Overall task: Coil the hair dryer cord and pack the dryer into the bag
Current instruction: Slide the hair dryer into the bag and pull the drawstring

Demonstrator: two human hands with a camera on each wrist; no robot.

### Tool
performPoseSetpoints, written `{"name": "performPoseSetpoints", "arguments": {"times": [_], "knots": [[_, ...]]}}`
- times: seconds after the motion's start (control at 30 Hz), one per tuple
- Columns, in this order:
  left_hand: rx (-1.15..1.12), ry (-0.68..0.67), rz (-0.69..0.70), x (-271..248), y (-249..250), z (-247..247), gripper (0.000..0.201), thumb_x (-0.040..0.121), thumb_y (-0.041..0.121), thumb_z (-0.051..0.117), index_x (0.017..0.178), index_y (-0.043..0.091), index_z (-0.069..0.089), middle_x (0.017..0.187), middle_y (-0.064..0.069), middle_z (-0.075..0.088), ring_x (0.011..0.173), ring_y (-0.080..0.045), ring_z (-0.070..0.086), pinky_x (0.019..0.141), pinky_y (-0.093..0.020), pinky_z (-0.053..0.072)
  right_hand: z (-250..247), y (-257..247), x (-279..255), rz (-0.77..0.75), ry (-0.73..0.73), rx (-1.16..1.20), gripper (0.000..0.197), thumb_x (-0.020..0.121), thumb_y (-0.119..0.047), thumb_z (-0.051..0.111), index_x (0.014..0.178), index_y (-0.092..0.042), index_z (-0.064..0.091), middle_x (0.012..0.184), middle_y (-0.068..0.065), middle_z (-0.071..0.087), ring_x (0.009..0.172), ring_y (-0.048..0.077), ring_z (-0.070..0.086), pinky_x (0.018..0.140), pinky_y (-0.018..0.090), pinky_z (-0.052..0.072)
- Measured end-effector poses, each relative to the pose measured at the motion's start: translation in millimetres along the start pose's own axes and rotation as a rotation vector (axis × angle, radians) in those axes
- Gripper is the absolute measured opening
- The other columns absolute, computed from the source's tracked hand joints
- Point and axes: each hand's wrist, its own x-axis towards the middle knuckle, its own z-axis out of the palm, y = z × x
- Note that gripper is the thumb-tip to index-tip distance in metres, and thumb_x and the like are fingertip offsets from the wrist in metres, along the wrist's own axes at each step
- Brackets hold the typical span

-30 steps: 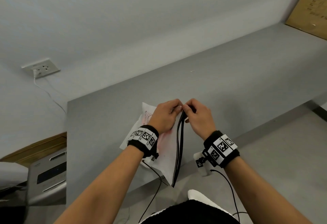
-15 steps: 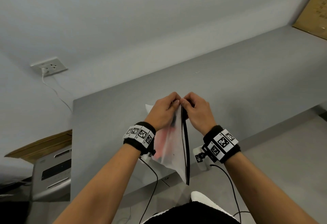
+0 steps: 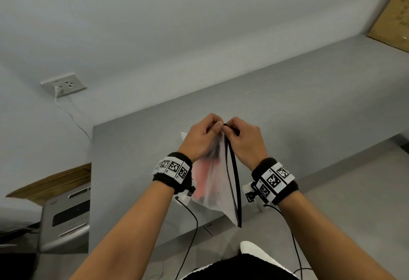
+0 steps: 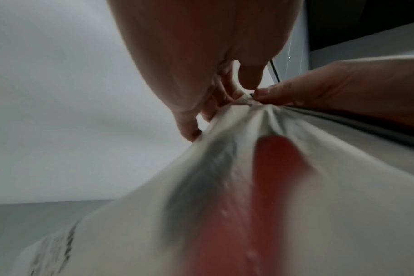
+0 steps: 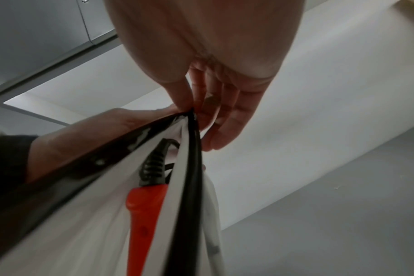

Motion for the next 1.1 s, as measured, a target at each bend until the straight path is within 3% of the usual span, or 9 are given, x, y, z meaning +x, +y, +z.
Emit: {"name": "performPoseSetpoints", "arguments": {"times": [0.13,0.3,0.5,0.6,0.67,0.77,0.83,0.93,1.1], "knots": [[0.029,-0.045,0.052,2.4,-3.6,-7.5,0.013,0.104,0.017,0.053,0.097,0.013,0.062,0.082,0.008,0.065,0.078,-0.009,0.059,0.077,-0.027,0.048,1.8,-3.9,-4.0,0.005,-0.019,0.066,0.019,0.098,-0.022,0.060,0.079,-0.017,0.060,0.061,-0.008,0.055,0.057,0.006,0.051,0.054,0.013,0.038],[0.022,0.022,0.044,1.5,-6.8,-2.6,0.013,0.104,0.012,0.050,0.094,0.011,0.058,0.078,0.008,0.059,0.071,-0.004,0.052,0.070,-0.020,0.044,8.6,-12.6,0.3,0.097,-0.016,0.135,0.024,0.093,-0.020,0.060,0.072,-0.009,0.058,0.061,0.007,0.057,0.057,0.015,0.048,0.058,0.034,0.046],[0.020,0.135,0.018,4.1,-11.6,-5.9,0.016,0.104,0.016,0.050,0.089,0.018,0.056,0.073,0.013,0.054,0.067,0.000,0.048,0.067,-0.019,0.041,19.4,-13.4,-13.6,0.141,-0.066,0.097,0.026,0.089,-0.017,0.056,0.065,-0.011,0.050,0.055,-0.003,0.048,0.052,0.010,0.039,0.052,0.024,0.036],[0.024,0.204,-0.018,6.4,-16.4,-11.6,0.015,0.105,0.017,0.049,0.091,0.016,0.056,0.074,0.013,0.053,0.066,0.001,0.047,0.067,-0.024,0.040,23.6,-8.0,-26.8,0.120,-0.140,0.058,0.025,0.089,-0.020,0.056,0.066,-0.009,0.050,0.054,-0.002,0.048,0.050,0.012,0.039,0.053,0.030,0.038],[0.013,0.153,-0.036,4.9,-17.8,-13.1,0.017,0.106,0.021,0.047,0.092,0.018,0.055,0.078,0.013,0.056,0.070,0.001,0.050,0.072,-0.028,0.042,24.7,-5.5,-34.6,0.096,-0.155,0.035,0.027,0.090,-0.021,0.056,0.066,-0.010,0.049,0.053,-0.003,0.046,0.050,0.013,0.037,0.052,0.032,0.036],[-0.049,-0.007,-0.065,0.9,-20.8,-12.3,0.022,0.104,0.037,0.045,0.096,0.020,0.056,0.088,0.002,0.068,0.089,-0.020,0.065,0.087,-0.036,0.052,24.5,-5.4,-40.6,0.053,-0.152,0.042,0.027,0.095,-0.024,0.056,0.071,-0.013,0.052,0.057,-0.005,0.049,0.051,0.011,0.040,0.052,0.031,0.039],[-0.011,-0.019,-0.044,0.6,-24.7,-14.3,0.030,0.101,0.042,0.047,0.095,0.015,0.059,0.092,-0.012,0.071,0.093,-0.033,0.065,0.091,-0.047,0.053,23.9,-5.3,-42.3,0.032,-0.141,0.041,0.027,0.095,-0.024,0.057,0.071,-0.013,0.052,0.056,-0.005,0.049,0.051,0.011,0.040,0.052,0.030,0.038],[-0.005,0.101,-0.026,3.0,-29.6,-17.2,0.035,0.102,0.038,0.046,0.088,0.008,0.060,0.089,-0.020,0.068,0.089,-0.037,0.063,0.088,-0.053,0.051,23.3,-4.4,-45.6,0.024,-0.162,0.039,0.029,0.092,-0.021,0.058,0.068,-0.009,0.048,0.054,-0.003,0.044,0.050,0.012,0.035,0.051,0.030,0.034],[-0.019,0.263,-0.060,6.7,-38.0,-17.7,0.036,0.104,0.035,0.048,0.083,0.006,0.057,0.080,-0.021,0.064,0.076,-0.032,0.060,0.075,-0.043,0.049,22.0,3.4,-58.3,0.025,-0.285,-0.038,0.032,0.091,-0.020,0.054,0.063,-0.019,0.040,0.052,-0.004,0.041,0.049,0.015,0.034,0.051,0.032,0.033]]}}
